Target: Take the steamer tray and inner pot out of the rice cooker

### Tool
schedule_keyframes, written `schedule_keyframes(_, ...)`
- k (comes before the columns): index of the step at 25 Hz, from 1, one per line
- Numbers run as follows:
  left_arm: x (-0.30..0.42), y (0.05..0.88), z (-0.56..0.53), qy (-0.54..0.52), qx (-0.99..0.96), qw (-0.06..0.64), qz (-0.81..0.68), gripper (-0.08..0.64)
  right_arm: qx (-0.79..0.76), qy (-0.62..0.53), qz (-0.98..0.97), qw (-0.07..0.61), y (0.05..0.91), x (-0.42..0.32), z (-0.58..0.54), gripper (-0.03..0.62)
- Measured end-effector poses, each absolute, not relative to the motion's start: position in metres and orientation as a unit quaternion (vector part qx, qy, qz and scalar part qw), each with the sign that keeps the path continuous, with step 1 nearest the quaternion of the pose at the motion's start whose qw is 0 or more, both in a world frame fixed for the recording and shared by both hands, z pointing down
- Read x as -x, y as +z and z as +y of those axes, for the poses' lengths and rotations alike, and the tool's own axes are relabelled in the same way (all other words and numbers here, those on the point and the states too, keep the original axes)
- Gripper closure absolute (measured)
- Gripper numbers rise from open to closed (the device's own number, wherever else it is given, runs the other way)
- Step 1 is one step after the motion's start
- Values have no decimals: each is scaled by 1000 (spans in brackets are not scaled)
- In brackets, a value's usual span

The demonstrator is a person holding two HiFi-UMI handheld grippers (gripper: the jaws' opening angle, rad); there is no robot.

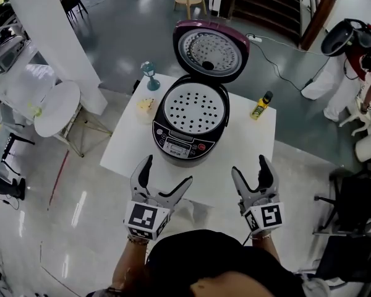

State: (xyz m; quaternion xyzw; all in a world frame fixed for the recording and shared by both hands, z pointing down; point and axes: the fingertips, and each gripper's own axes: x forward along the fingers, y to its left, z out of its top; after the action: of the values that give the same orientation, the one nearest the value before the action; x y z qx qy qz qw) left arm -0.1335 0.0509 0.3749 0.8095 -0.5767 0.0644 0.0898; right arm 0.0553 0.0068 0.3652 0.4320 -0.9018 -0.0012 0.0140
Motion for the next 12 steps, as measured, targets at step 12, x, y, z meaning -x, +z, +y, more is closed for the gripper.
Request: schedule_keyframes(12,189,385,-48,119,-792,84,-592,86,-400,17,-916,33,380,-14,-75,268)
